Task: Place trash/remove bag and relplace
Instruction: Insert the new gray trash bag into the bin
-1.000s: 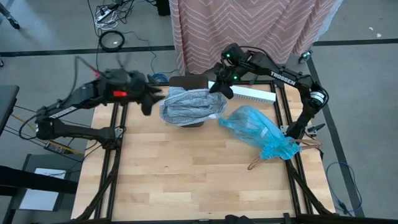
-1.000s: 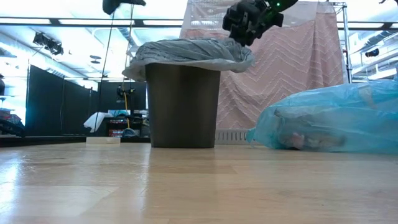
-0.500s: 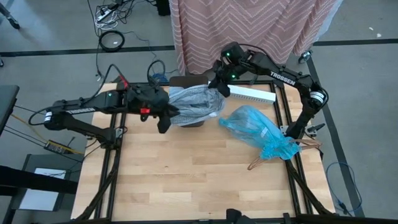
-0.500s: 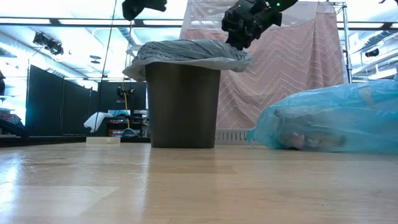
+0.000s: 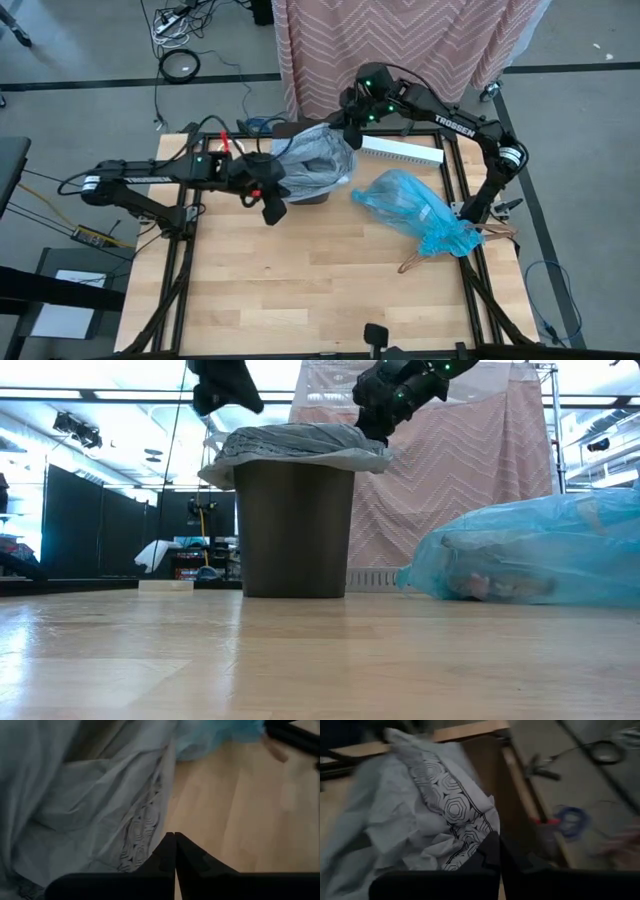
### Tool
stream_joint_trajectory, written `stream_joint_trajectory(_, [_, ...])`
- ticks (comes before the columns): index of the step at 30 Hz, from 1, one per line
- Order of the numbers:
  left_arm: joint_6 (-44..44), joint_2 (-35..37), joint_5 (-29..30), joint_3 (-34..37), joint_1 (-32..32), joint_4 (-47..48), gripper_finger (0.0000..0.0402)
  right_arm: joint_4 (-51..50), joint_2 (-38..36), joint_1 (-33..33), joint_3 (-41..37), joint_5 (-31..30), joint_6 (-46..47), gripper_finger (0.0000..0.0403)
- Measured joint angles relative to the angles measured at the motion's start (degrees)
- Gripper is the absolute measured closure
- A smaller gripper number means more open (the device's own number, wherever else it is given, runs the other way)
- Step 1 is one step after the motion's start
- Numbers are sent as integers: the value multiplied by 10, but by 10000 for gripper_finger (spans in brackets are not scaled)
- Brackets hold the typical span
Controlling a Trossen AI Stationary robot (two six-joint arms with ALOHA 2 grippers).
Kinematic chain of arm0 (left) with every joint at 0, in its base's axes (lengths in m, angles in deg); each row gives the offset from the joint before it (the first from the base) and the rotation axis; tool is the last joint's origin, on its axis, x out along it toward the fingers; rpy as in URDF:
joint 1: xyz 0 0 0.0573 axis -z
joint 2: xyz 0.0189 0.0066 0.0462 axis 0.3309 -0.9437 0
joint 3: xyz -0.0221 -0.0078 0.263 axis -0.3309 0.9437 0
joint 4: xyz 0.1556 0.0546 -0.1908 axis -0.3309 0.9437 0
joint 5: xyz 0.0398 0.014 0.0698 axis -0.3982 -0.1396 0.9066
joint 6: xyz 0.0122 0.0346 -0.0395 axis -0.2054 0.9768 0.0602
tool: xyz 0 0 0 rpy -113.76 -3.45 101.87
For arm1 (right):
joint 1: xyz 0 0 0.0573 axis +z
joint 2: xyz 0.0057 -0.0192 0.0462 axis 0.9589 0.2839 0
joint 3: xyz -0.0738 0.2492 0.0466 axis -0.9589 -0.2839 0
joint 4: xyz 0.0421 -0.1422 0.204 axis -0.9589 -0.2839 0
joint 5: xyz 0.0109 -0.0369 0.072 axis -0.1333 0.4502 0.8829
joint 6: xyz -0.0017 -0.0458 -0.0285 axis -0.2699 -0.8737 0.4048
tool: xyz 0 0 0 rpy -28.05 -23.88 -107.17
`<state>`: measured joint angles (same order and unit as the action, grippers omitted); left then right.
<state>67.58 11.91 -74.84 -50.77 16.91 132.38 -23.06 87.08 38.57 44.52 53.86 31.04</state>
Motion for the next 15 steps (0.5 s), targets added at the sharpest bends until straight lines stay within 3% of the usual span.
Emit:
stream_joint_trajectory(5, [-3,-3,24,0,0,-10,393,32,0,-1,0,-78,0,403])
stream_joint_trajectory(15, [-2,-3,63,0,-1,-9,392,46,1,-10,-15,-102,15,403])
